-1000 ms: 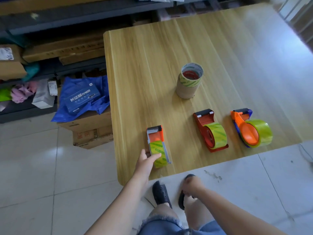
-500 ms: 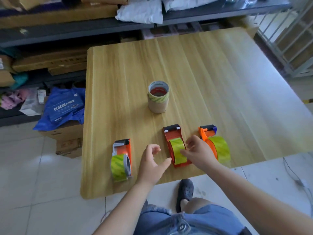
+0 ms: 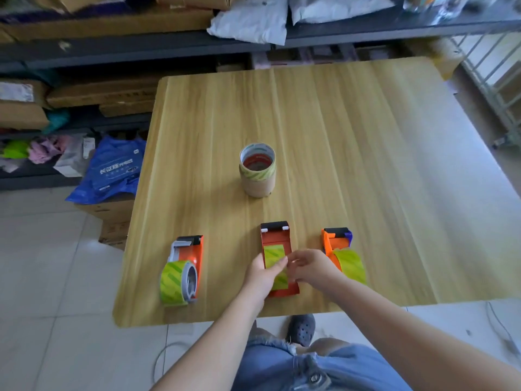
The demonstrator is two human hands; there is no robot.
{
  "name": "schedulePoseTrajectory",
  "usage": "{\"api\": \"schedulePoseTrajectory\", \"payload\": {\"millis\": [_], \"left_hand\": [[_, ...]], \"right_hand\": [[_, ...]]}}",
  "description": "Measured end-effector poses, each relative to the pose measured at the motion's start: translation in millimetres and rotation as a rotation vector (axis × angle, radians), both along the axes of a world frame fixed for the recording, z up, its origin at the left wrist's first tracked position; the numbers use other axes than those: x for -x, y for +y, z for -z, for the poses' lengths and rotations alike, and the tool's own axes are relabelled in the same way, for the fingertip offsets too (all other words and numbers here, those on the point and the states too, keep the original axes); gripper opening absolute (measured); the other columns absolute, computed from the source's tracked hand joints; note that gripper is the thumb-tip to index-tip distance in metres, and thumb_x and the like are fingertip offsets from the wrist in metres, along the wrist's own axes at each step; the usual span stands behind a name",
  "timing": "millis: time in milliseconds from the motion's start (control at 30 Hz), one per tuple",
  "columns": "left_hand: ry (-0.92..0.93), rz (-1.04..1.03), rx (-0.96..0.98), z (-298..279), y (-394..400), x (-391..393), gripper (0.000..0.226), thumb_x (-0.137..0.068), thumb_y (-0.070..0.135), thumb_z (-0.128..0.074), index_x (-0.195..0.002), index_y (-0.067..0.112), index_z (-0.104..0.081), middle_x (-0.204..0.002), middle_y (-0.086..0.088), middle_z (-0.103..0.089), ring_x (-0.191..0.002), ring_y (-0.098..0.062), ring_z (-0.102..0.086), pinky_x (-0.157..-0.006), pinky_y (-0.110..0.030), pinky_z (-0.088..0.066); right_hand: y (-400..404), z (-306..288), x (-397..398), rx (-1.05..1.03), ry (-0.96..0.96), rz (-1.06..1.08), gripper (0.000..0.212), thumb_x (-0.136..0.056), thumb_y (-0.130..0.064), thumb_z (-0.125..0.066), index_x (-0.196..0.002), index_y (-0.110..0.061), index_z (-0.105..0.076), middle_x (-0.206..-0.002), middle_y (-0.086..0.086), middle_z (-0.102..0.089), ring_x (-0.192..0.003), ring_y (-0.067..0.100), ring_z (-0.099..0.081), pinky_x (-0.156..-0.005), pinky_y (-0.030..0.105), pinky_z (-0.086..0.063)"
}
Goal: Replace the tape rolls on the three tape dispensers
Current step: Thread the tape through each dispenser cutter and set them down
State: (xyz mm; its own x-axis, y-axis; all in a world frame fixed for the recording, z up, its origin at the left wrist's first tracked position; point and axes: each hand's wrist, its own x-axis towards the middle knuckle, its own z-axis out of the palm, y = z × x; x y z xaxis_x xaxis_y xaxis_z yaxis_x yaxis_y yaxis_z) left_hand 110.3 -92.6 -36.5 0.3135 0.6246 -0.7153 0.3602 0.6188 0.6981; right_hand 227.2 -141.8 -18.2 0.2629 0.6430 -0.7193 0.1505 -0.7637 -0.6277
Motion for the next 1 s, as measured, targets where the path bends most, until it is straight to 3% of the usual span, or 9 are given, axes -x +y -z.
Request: {"api": "schedulePoseTrajectory", "payload": {"millis": [133,200,333,433,533,633,733,867,1000], "left_hand": [[-0.082,0.044,-0.016,-6.2,-2.0,14.1,0.022,-0.086,0.017,-0.065,-0.107,0.017,-0.06,-0.099,0.0,-0.071,-0.089,-0.014,-0.067,-0.077,-0.025,-0.053],[-0.14,0.062,-0.044,-12.6,-2.6,21.8,0.025,-0.084,0.011,-0.066,-0.108,0.018,-0.059,-0.094,0.005,-0.071,-0.085,-0.007,-0.067,-0.071,-0.018,-0.051],[-0.206,0.102,-0.083,-25.6,1.0,38.0,0.028,-0.084,-0.001,-0.062,-0.106,0.016,-0.056,-0.084,0.002,-0.07,-0.067,-0.002,-0.067,-0.062,-0.014,-0.052],[-0.202,0.16,-0.115,-34.7,4.6,49.7,0.033,-0.084,0.001,-0.063,-0.108,0.021,-0.055,-0.088,0.0,-0.068,-0.067,0.0,-0.065,-0.063,-0.013,-0.052],[-0.212,0.224,-0.157,-40.7,4.7,57.9,0.033,-0.083,0.0,-0.063,-0.105,0.023,-0.053,-0.083,-0.001,-0.065,-0.061,0.005,-0.062,-0.06,-0.009,-0.049],[-0.219,0.245,-0.215,-43.7,1.4,63.2,0.02,-0.087,0.015,-0.062,-0.104,0.021,-0.053,-0.076,0.004,-0.064,-0.057,0.008,-0.059,-0.057,-0.005,-0.046],[-0.199,0.223,-0.237,-43.8,-0.4,67.8,0.008,-0.089,0.023,-0.059,-0.095,0.021,-0.055,-0.072,0.001,-0.065,-0.06,-0.003,-0.061,-0.063,-0.012,-0.049],[-0.205,0.254,-0.198,-41.4,-1.7,72.5,0.02,-0.087,0.014,-0.063,-0.105,0.018,-0.055,-0.075,0.0,-0.069,-0.069,-0.014,-0.066,-0.079,-0.035,-0.055],[-0.229,0.275,-0.168,-42.9,-1.0,76.4,0.023,-0.087,0.011,-0.062,-0.108,0.015,-0.055,-0.079,0.0,-0.07,-0.072,-0.01,-0.067,-0.08,-0.029,-0.053]], "right_hand": [[-1.0,-11.3,1.2,-0.07,0.037,0.04,0.014,-0.079,-0.005,-0.062,-0.091,-0.008,-0.068,-0.066,0.004,-0.07,-0.063,0.014,-0.067,-0.076,0.029,-0.057],[1.1,-18.5,5.9,-0.126,0.017,0.078,0.011,-0.081,-0.008,-0.062,-0.091,-0.01,-0.065,-0.063,0.001,-0.068,-0.059,0.011,-0.065,-0.069,0.025,-0.054],[12.0,-29.8,15.0,-0.224,-0.117,0.076,0.023,-0.082,-0.021,-0.066,-0.105,-0.022,-0.061,-0.088,-0.004,-0.062,-0.082,0.013,-0.06,-0.076,0.026,-0.047],[25.6,-37.3,24.6,-0.218,-0.119,-0.094,0.037,-0.084,-0.03,-0.066,-0.12,-0.025,-0.06,-0.109,-0.01,-0.06,-0.101,0.008,-0.055,-0.086,0.021,-0.041],[41.0,-44.8,36.0,-0.144,-0.119,-0.205,0.035,-0.085,-0.032,-0.064,-0.118,-0.021,-0.064,-0.109,-0.008,-0.062,-0.101,0.009,-0.056,-0.089,0.022,-0.043],[50.0,-50.2,40.9,-0.113,-0.149,-0.184,0.025,-0.084,-0.032,-0.065,-0.105,-0.02,-0.072,-0.102,-0.005,-0.066,-0.101,0.015,-0.061,-0.091,0.029,-0.049],[52.8,-50.2,42.5,-0.09,-0.175,-0.181,0.022,-0.081,-0.033,-0.069,-0.096,-0.018,-0.075,-0.101,0.0,-0.071,-0.099,0.018,-0.063,-0.091,0.032,-0.051],[54.3,-49.2,42.4,-0.06,-0.193,-0.149,0.018,-0.078,-0.03,-0.073,-0.091,-0.017,-0.076,-0.101,0.003,-0.072,-0.095,0.017,-0.063,-0.085,0.029,-0.051],[54.6,-48.2,43.0,-0.042,-0.195,-0.163,0.029,-0.077,-0.031,-0.073,-0.095,-0.008,-0.075,-0.105,0.009,-0.072,-0.093,0.021,-0.066,-0.09,0.035,-0.052]]}}
